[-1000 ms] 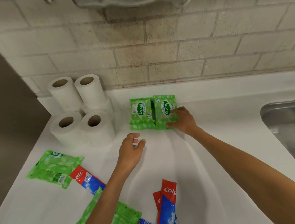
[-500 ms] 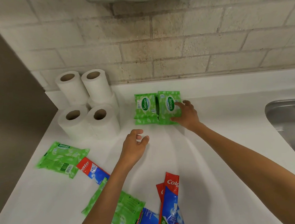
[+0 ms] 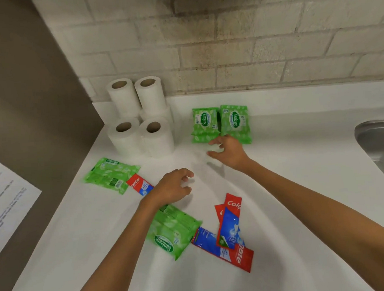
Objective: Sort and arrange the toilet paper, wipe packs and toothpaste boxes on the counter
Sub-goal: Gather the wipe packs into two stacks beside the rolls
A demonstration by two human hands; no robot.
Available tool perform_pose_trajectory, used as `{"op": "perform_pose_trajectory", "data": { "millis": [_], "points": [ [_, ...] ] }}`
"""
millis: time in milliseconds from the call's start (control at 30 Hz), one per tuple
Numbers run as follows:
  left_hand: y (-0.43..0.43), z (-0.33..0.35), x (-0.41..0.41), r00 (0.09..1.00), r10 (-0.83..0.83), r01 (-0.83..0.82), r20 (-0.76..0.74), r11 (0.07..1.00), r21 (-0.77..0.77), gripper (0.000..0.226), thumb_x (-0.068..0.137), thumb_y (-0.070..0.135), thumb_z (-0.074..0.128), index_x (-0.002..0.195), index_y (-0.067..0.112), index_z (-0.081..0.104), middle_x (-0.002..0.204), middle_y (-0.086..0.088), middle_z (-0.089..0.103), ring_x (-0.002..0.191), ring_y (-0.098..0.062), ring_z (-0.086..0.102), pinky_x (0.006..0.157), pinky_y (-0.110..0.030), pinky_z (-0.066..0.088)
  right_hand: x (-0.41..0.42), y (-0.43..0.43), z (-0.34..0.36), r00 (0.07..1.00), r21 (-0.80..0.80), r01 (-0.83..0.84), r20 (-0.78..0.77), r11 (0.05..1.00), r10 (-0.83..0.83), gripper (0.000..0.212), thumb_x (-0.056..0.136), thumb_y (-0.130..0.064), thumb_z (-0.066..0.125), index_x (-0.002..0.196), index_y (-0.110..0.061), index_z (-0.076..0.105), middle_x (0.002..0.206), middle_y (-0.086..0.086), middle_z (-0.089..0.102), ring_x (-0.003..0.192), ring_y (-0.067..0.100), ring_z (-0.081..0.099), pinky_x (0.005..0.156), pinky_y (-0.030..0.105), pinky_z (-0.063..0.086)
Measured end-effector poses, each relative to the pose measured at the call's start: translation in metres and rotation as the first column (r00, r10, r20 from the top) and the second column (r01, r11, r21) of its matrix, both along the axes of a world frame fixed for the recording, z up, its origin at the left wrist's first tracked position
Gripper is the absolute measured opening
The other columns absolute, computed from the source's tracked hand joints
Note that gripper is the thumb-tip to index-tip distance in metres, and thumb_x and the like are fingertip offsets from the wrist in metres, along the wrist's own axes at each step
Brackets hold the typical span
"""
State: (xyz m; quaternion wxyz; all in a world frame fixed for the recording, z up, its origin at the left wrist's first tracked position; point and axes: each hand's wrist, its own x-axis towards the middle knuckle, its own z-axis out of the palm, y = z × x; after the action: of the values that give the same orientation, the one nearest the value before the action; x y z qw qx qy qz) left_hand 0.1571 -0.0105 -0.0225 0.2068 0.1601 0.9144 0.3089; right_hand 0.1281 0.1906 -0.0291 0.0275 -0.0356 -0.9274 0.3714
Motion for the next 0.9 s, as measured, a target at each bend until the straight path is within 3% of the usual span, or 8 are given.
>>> {"op": "perform_pose_trajectory", "data": {
  "millis": [167, 267, 367, 500, 733, 800, 900],
  "points": [
    [-0.024, -0.001, 0.029, 0.981, -0.186, 0.193, 0.054, 0.953, -0.233, 0.059, 0.081, 0.011, 0.06, 0.136, 0.02, 0.042, 0.138, -0.007, 0.043, 0.13, -0.021, 0.039, 0.107, -0.029, 0.035, 0.026, -0.007, 0.0, 0.998, -0.037, -0.028, 0.054, 0.999, 0.03, 0.032, 0.081, -0.023, 0.069, 0.11, -0.008, 0.065, 0.112, 0.012, 0.065, 0.09, 0.017, 0.058, 0.086, 0.031, 0.046],
    [-0.033, -0.003, 0.041, 0.942, -0.299, 0.336, 0.153, 0.824, -0.457, 0.077, 0.077, 0.019, 0.065, 0.144, 0.022, 0.028, 0.145, -0.004, 0.033, 0.138, -0.02, 0.027, 0.113, -0.035, 0.028, 0.039, -0.01, -0.002, 0.996, -0.042, -0.022, 0.082, 0.999, 0.025, 0.03, 0.081, -0.022, 0.069, 0.108, -0.009, 0.066, 0.108, 0.012, 0.066, 0.099, 0.023, 0.062, 0.088, 0.034, 0.046],
    [-0.038, -0.004, 0.048, 0.908, -0.379, 0.405, 0.176, 0.695, -0.593, 0.091, 0.073, 0.025, 0.071, 0.147, 0.022, 0.019, 0.146, -0.003, 0.028, 0.139, -0.02, 0.022, 0.112, -0.037, 0.029, 0.051, -0.015, -0.006, 0.996, -0.049, -0.029, 0.086, 0.998, 0.033, 0.029, 0.081, -0.021, 0.069, 0.107, -0.008, 0.066, 0.105, 0.013, 0.067, 0.095, 0.023, 0.062, 0.086, 0.032, 0.047],
    [-0.037, 0.0, 0.048, 0.893, -0.428, 0.409, 0.137, 0.646, -0.645, 0.095, 0.067, 0.028, 0.078, 0.144, 0.021, 0.023, 0.14, -0.005, 0.034, 0.133, -0.022, 0.031, 0.104, -0.037, 0.032, 0.067, -0.021, -0.01, 0.994, -0.063, -0.036, 0.096, 0.997, 0.042, 0.027, 0.081, -0.02, 0.069, 0.104, -0.007, 0.066, 0.102, 0.015, 0.068, 0.082, 0.014, 0.056, 0.085, 0.032, 0.047],
    [-0.031, 0.004, 0.049, 0.865, -0.494, 0.399, 0.081, 0.583, -0.708, 0.091, 0.059, 0.033, 0.083, 0.135, 0.02, 0.035, 0.131, -0.006, 0.039, 0.122, -0.024, 0.036, 0.096, -0.037, 0.036, 0.088, -0.021, -0.006, 0.995, -0.073, -0.001, 0.102, 0.997, 0.008, 0.026, 0.083, -0.021, 0.066, 0.105, -0.008, 0.066, 0.104, 0.012, 0.068, 0.086, 0.018, 0.059, 0.084, 0.03, 0.046],
    [-0.033, 0.005, 0.051, 0.866, -0.497, 0.39, 0.054, 0.605, -0.694, 0.088, 0.058, 0.033, 0.083, 0.131, 0.018, 0.037, 0.129, -0.005, 0.041, 0.12, -0.023, 0.039, 0.095, -0.037, 0.036, 0.093, -0.021, -0.003, 0.994, -0.082, 0.005, 0.11, 0.997, 0.004, 0.026, 0.084, -0.02, 0.066, 0.106, -0.007, 0.065, 0.104, 0.013, 0.068, 0.093, 0.022, 0.062, 0.088, 0.034, 0.047],
    [-0.038, 0.005, 0.057, 0.889, -0.458, 0.358, 0.011, 0.679, -0.641, 0.079, 0.059, 0.026, 0.083, 0.123, 0.016, 0.038, 0.124, -0.003, 0.051, 0.114, -0.024, 0.048, 0.096, -0.041, 0.033, 0.099, -0.023, -0.001, 0.991, -0.175, 0.028, 0.137, 0.984, -0.004, 0.026, 0.085, -0.017, 0.065, 0.107, -0.004, 0.065, 0.105, 0.017, 0.068, 0.086, 0.02, 0.06, 0.093, 0.04, 0.05]
  ]
}}
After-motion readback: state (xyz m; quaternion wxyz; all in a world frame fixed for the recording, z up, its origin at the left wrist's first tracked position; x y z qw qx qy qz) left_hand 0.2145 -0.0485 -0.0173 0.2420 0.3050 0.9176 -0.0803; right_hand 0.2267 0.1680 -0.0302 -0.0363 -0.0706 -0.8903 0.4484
